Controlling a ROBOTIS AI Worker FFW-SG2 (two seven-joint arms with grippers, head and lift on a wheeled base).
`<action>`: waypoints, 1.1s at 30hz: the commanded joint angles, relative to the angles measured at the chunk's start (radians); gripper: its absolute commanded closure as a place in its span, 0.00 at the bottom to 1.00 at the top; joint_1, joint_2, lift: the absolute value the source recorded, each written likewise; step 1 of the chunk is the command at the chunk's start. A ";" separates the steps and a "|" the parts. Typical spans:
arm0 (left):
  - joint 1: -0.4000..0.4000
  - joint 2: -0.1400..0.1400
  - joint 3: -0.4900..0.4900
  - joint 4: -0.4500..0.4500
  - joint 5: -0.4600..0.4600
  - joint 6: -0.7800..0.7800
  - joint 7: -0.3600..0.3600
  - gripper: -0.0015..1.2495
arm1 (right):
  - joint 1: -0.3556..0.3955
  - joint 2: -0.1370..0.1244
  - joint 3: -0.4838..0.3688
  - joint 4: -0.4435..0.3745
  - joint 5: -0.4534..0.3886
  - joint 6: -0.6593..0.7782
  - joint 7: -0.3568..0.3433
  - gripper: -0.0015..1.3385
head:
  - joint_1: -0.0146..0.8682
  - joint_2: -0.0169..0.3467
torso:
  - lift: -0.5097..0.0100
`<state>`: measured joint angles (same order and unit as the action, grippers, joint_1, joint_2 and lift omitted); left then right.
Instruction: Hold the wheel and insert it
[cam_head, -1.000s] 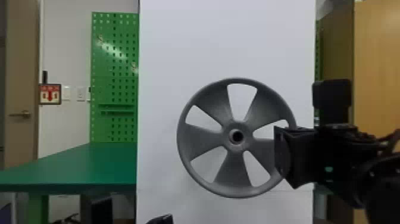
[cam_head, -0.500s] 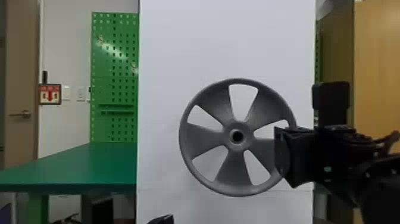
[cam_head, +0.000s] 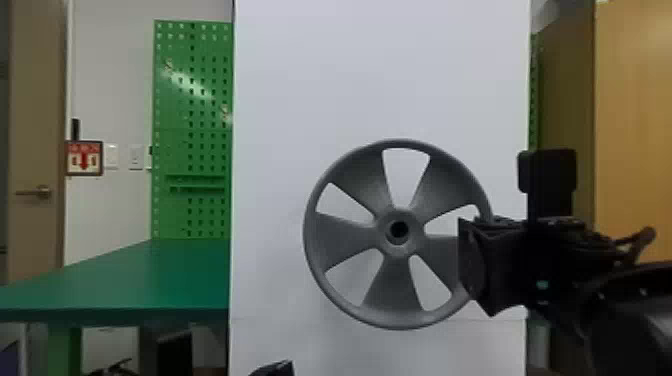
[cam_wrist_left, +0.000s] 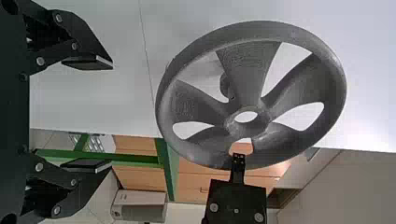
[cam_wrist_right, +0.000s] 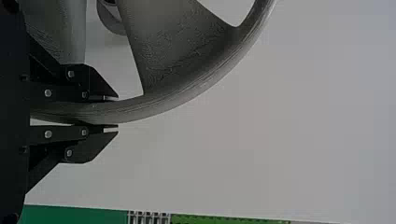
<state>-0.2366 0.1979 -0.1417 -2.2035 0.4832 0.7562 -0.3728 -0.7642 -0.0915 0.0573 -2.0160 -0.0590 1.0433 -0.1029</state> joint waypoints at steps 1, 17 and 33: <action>-0.001 0.000 -0.001 0.002 0.000 0.000 0.000 0.40 | -0.001 -0.001 -0.005 0.026 0.016 -0.026 0.006 0.77 | 0.02 0.07 | 0.03; -0.004 0.002 -0.003 0.005 0.003 0.000 0.000 0.40 | -0.003 -0.005 -0.011 0.105 0.025 -0.117 0.043 0.77 | 0.02 0.07 | 0.03; -0.006 0.002 -0.007 0.010 0.008 0.000 0.000 0.40 | -0.036 -0.013 -0.008 0.160 0.034 -0.143 0.054 0.77 | 0.02 0.07 | 0.03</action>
<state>-0.2424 0.1994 -0.1474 -2.1938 0.4903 0.7562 -0.3729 -0.7929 -0.1017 0.0465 -1.8699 -0.0246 0.9026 -0.0513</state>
